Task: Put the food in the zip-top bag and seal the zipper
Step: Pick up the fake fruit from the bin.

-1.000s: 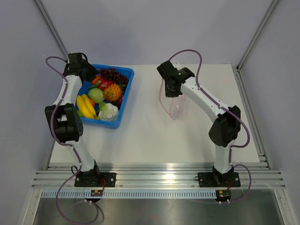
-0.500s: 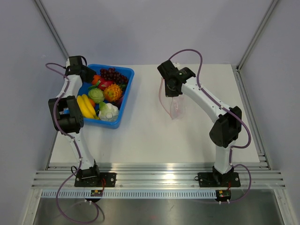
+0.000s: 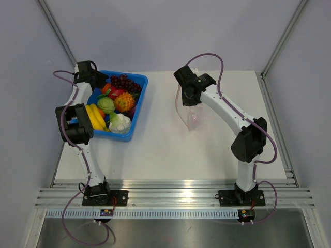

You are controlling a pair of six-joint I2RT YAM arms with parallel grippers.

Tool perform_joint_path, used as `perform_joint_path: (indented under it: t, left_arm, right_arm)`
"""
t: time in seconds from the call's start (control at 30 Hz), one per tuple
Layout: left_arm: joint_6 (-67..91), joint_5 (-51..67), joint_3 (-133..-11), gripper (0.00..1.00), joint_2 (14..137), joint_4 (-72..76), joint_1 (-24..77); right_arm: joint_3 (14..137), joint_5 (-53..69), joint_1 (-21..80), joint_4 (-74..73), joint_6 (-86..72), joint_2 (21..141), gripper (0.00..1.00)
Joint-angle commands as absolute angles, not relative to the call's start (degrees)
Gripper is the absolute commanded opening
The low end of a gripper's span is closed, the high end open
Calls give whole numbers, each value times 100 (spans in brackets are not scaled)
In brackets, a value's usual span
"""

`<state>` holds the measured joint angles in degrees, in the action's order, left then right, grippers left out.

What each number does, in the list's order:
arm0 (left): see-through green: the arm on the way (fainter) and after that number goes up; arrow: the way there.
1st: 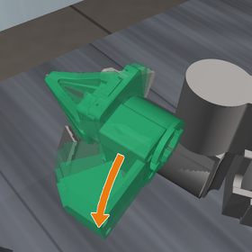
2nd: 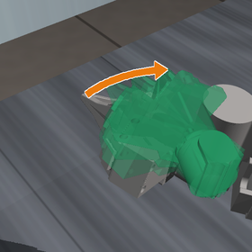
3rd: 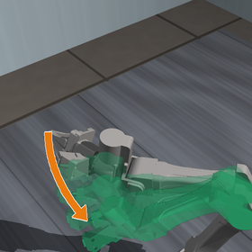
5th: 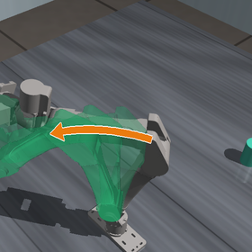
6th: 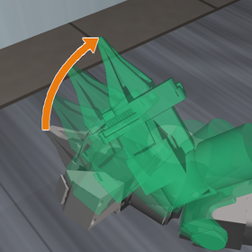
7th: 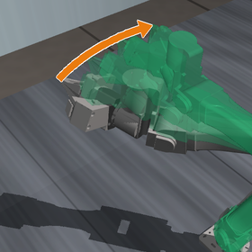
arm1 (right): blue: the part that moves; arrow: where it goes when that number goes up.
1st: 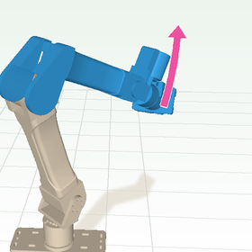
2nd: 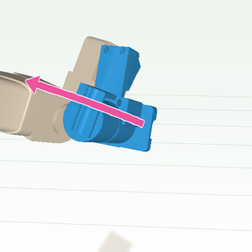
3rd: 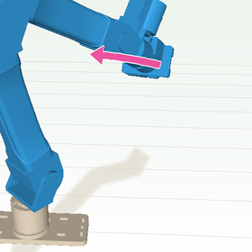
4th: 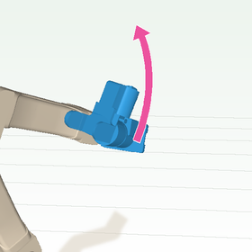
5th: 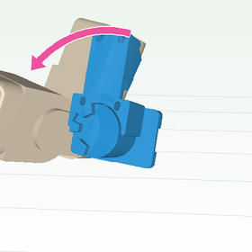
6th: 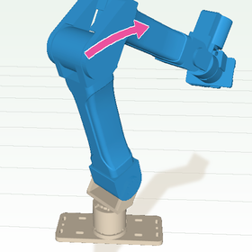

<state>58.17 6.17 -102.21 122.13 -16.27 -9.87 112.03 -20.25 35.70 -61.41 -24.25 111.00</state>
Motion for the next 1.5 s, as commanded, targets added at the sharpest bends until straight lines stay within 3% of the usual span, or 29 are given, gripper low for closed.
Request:
perform_joint_path:
  t: [0.0,0.67,0.83,1.2,1.47]
  left_arm:
    - [5941,800,-10354,37,12331,-1222,-1020]
    - [6441,949,-9853,33,12296,-871,-1020]
    - [6635,976,-9703,23,12270,-694,-1020]
    - [6908,958,-9466,28,12032,-413,-1020]
    - [6987,905,-9404,23,11910,-352,-1028]
  right_arm:
    - [11461,-2004,3639,-6135,-2373,10995,0]
    - [11514,-1986,3639,-6170,-2364,11039,0]
    - [11540,-1995,3630,-6205,-2338,11039,0]
    - [11514,-1995,3639,-6196,-2329,11039,0]
    - [11470,-1969,3639,-6179,-2355,11013,0]
